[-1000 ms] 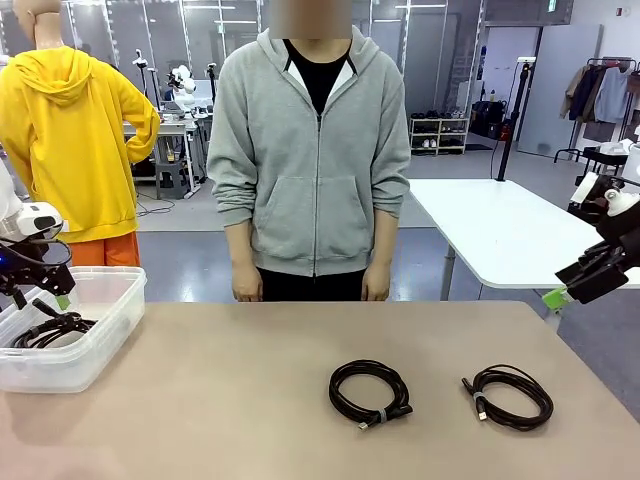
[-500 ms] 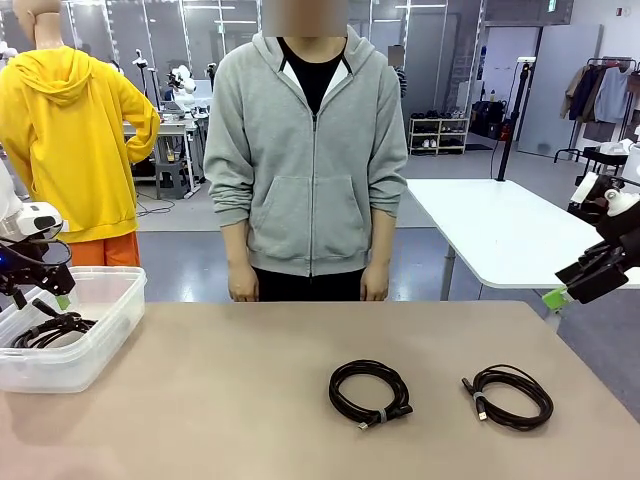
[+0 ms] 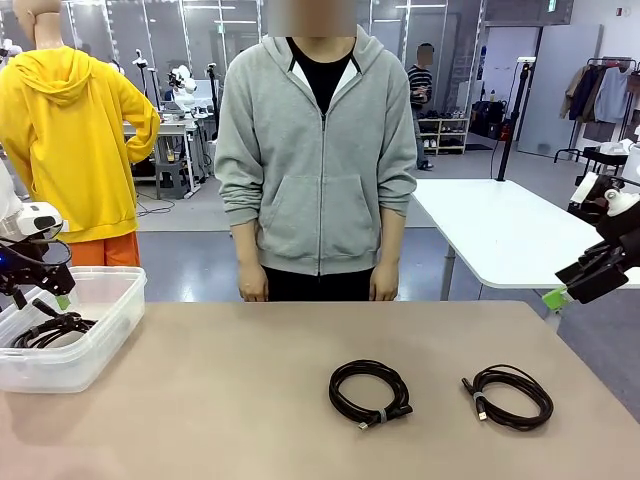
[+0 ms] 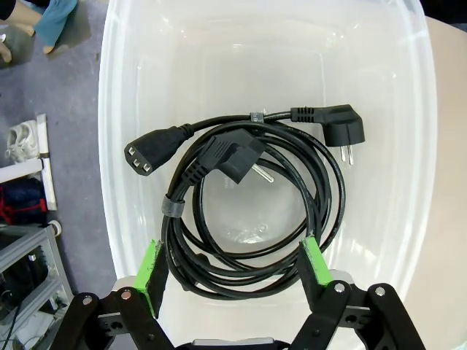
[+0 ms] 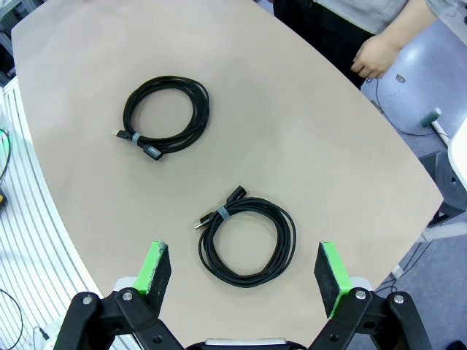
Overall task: Organize and store the cables.
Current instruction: Place the USB Extension Cable into the Organizing box.
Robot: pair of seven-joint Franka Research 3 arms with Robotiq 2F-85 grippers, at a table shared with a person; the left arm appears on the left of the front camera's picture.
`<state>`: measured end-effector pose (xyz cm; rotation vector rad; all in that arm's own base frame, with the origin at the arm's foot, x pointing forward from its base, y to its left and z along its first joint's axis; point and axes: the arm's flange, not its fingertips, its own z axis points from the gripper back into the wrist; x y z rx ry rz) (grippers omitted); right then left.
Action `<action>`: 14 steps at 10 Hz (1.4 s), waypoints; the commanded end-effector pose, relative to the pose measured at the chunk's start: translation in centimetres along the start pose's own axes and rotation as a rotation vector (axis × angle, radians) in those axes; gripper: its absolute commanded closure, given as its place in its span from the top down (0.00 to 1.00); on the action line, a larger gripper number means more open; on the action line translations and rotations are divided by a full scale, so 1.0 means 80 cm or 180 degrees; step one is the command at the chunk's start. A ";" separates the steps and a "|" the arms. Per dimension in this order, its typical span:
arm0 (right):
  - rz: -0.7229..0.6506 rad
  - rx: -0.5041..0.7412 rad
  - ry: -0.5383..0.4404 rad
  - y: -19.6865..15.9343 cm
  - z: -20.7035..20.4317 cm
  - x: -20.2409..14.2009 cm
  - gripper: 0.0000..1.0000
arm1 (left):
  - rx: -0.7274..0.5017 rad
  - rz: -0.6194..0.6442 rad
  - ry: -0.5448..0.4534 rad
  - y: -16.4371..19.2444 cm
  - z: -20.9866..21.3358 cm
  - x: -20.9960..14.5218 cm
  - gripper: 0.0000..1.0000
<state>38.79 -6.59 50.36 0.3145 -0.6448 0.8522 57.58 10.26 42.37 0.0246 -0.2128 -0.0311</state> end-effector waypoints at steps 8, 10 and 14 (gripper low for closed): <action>-0.0085 0.0018 -0.0004 0.001 0.002 0.005 1.00 | -0.0588 -0.1563 -0.1049 -0.059 0.154 -0.205 0.90; -0.0085 0.0018 -0.0004 0.001 0.002 0.005 1.00 | -0.0596 -0.2116 -0.1361 -0.082 0.173 -0.253 0.90; -0.0085 0.0018 -0.0004 0.001 0.002 0.005 1.00 | -0.1014 -0.2721 -0.1187 -0.078 0.188 -0.289 0.90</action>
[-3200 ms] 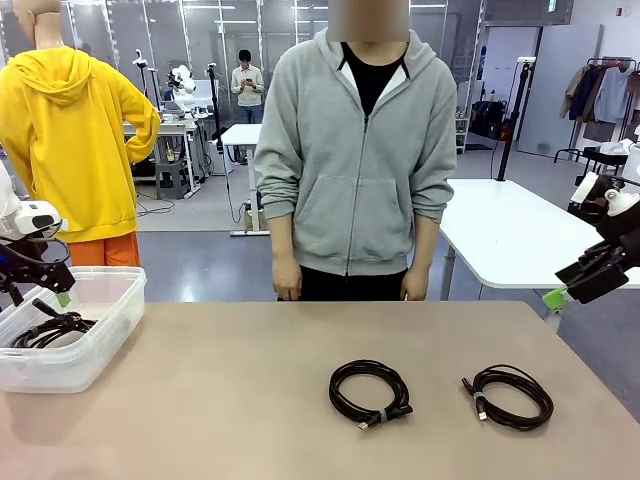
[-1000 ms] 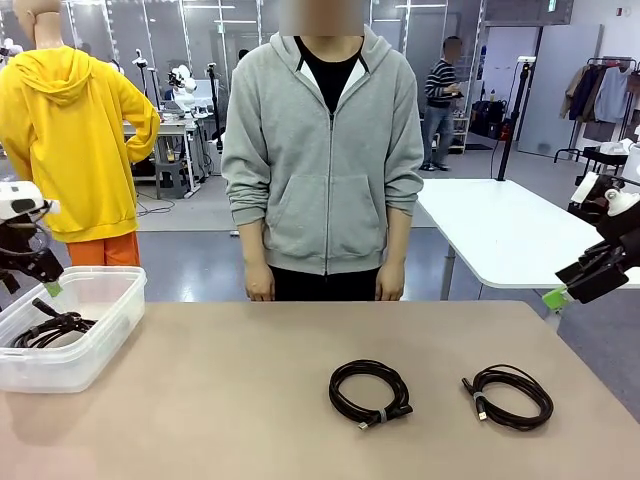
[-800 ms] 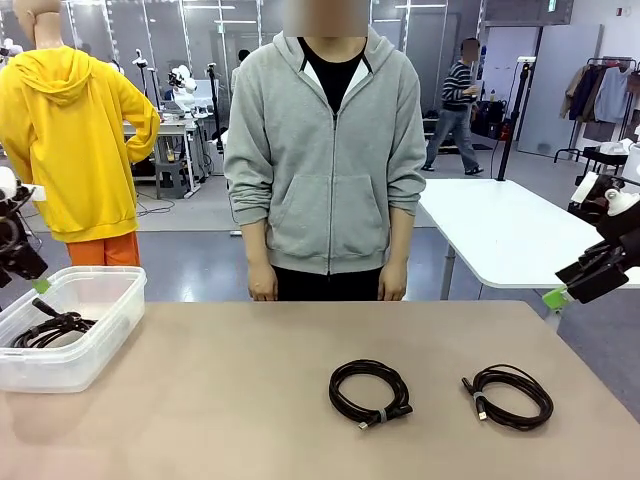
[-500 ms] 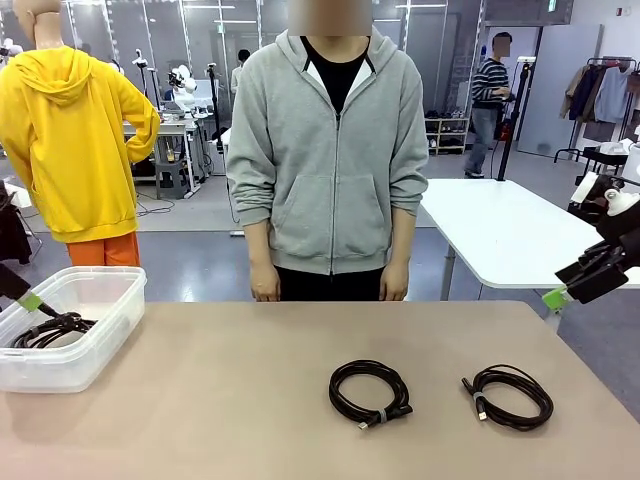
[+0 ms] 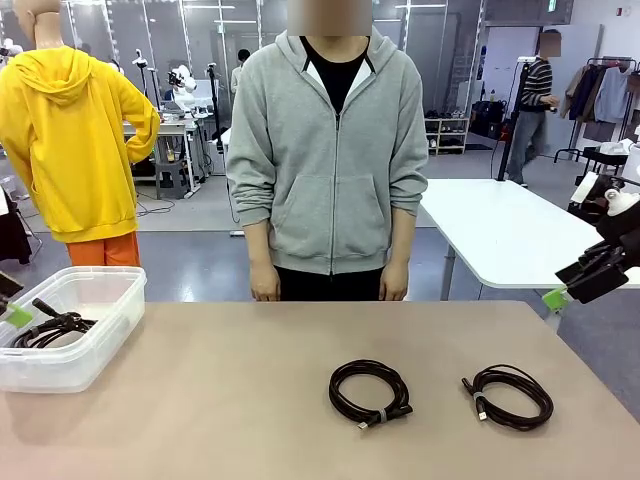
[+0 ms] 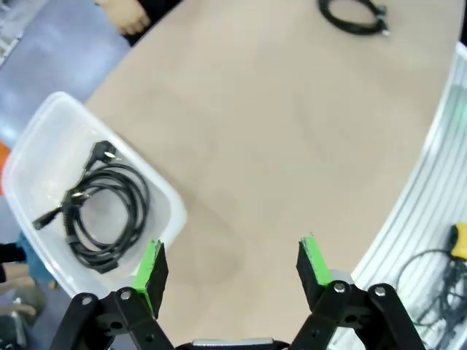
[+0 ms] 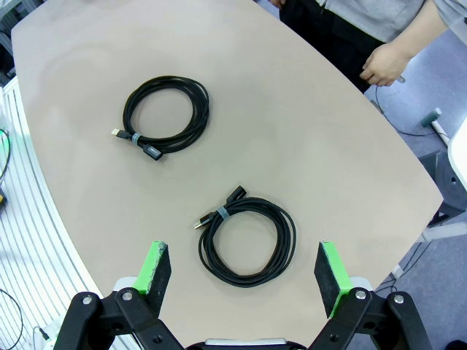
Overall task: Organize and store the cables.
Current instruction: Place the USB Extension Cable into the Organizing box.
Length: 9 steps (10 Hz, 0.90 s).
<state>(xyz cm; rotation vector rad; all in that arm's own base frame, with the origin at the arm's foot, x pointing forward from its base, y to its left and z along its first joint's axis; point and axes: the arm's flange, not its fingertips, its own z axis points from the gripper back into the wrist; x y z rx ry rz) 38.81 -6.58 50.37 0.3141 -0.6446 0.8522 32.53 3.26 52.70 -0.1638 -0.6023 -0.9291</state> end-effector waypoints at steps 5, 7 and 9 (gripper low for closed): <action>0.0001 0.0000 0.0000 0.000 0.000 0.000 1.00 | 0.0141 0.0042 0.0006 0.003 -0.003 0.009 0.90; 0.0676 0.0184 0.0480 0.040 -0.053 0.058 1.00 | 0.0141 0.0042 0.0006 0.003 -0.003 0.009 0.90; 0.0926 0.0270 0.0773 0.072 -0.114 0.096 1.00 | 0.0141 0.0042 0.0006 0.003 -0.003 0.009 0.90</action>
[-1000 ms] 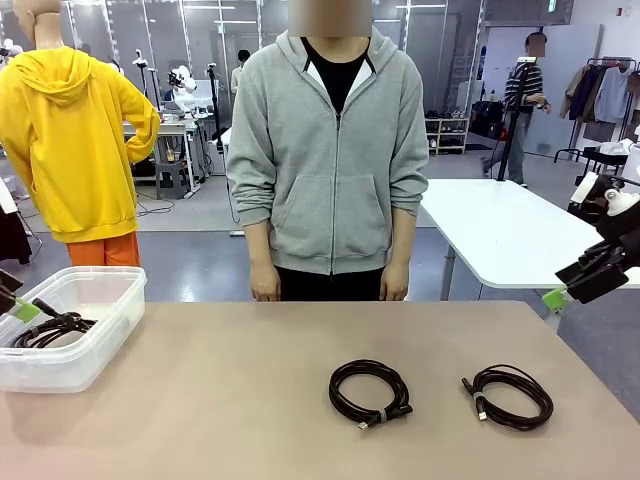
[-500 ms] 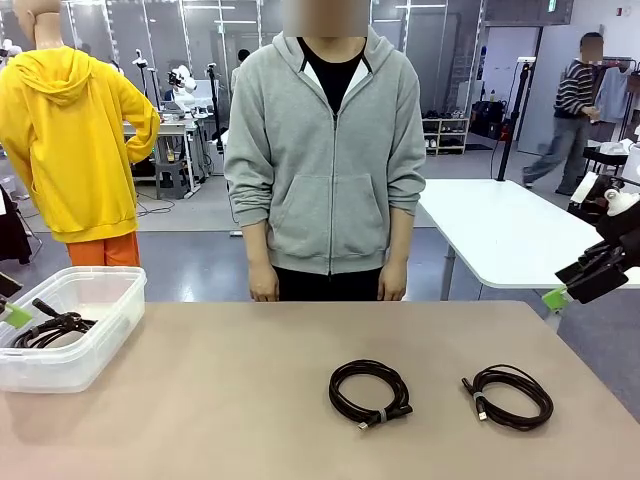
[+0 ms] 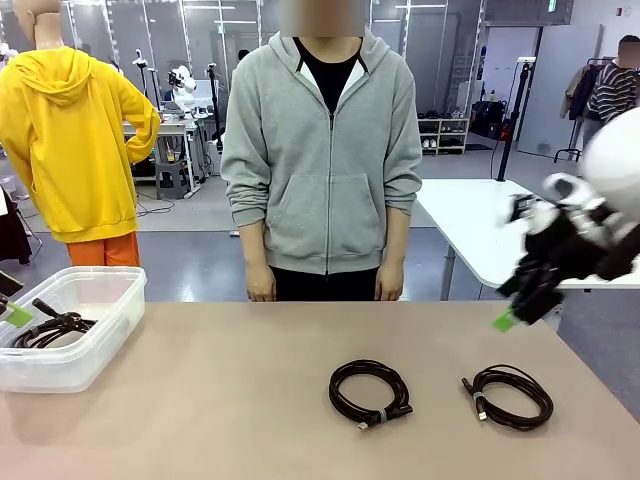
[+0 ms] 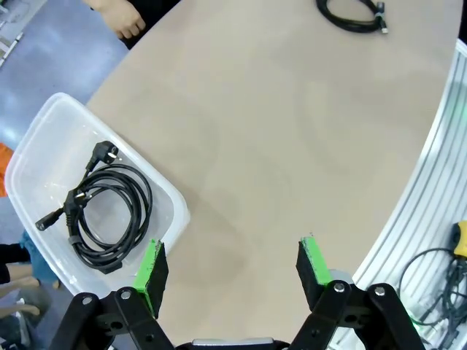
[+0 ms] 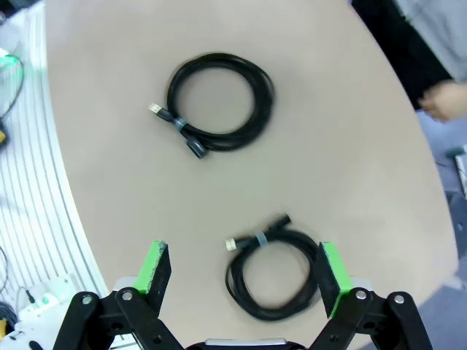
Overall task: Organize and store the cables.
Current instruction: Place the USB Extension Cable into the Organizing box.
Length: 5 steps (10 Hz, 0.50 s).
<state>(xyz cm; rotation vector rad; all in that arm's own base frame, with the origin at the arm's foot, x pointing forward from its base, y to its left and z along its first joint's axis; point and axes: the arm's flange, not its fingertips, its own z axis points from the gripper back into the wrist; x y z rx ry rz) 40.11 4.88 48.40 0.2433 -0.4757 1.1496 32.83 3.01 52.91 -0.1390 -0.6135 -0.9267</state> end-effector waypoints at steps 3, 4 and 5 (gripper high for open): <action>0.0842 -0.0009 0.0727 0.039 -0.124 0.085 1.00 | 0.0061 0.0061 0.0003 0.002 -0.002 0.004 0.90; 0.0968 0.0026 0.0752 0.055 -0.154 0.098 1.00 | 0.0061 0.0061 0.0003 0.002 -0.002 0.004 0.90; 0.1054 -0.0016 0.0831 0.069 -0.186 0.106 1.00 | 0.0061 0.0061 0.0003 0.002 -0.002 0.004 0.90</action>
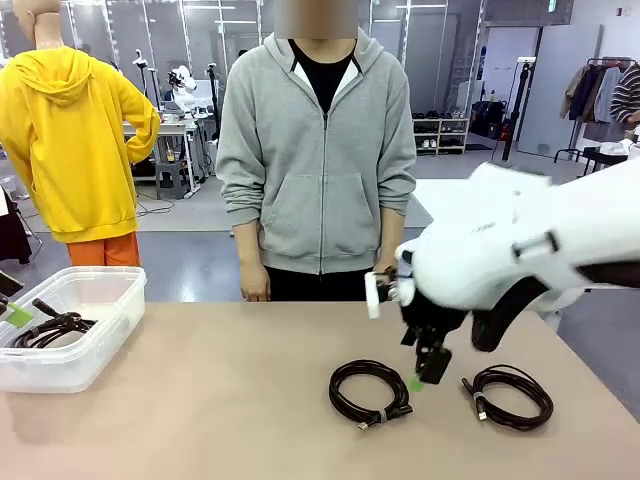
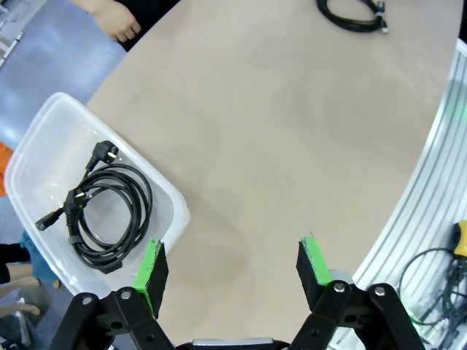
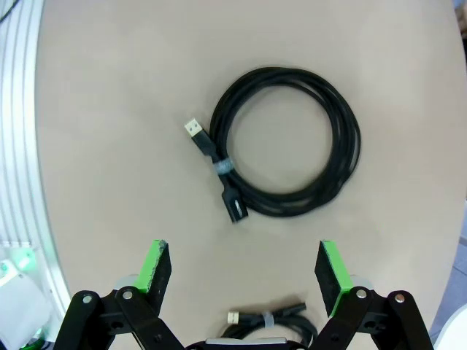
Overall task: Organize and store the cables.
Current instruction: Place the USB Extension Cable into the Organizing box.
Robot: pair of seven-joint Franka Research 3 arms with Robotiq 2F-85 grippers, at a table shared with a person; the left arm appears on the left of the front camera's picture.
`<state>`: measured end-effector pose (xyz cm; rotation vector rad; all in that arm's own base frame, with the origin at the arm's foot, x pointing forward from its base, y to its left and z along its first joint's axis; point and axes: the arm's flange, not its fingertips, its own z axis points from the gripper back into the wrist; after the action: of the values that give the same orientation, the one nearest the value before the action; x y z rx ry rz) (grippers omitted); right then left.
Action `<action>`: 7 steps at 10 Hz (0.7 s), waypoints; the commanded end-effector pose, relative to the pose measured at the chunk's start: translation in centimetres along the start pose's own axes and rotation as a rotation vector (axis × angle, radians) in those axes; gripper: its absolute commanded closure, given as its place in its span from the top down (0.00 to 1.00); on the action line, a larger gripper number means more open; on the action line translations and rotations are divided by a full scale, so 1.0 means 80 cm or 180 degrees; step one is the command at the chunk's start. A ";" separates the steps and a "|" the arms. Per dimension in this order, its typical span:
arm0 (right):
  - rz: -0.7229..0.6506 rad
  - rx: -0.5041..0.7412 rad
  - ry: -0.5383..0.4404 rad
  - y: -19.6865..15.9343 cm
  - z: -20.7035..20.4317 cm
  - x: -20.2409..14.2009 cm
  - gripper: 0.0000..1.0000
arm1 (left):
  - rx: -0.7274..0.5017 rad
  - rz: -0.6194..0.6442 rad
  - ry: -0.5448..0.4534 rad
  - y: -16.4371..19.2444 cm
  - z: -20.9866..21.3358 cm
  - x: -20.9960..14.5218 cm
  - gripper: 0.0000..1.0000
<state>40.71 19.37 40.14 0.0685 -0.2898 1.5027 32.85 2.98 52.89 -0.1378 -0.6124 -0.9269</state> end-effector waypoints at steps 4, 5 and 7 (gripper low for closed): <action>0.0196 -0.0112 0.0104 0.022 -0.077 0.041 1.00 | 0.0059 0.0062 -0.0001 0.002 -0.002 0.003 0.90; 0.0162 -0.0043 0.0122 0.021 -0.095 0.042 1.00 | 0.0059 0.0062 -0.0001 0.002 -0.002 0.003 0.90; 0.0176 0.0077 0.0130 0.020 -0.112 0.042 1.00 | 0.0059 0.0062 -0.0001 0.002 -0.002 0.003 0.90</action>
<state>40.19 24.18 32.41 0.0460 -0.2383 1.5721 32.86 2.98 52.89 -0.1373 -0.6125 -0.9265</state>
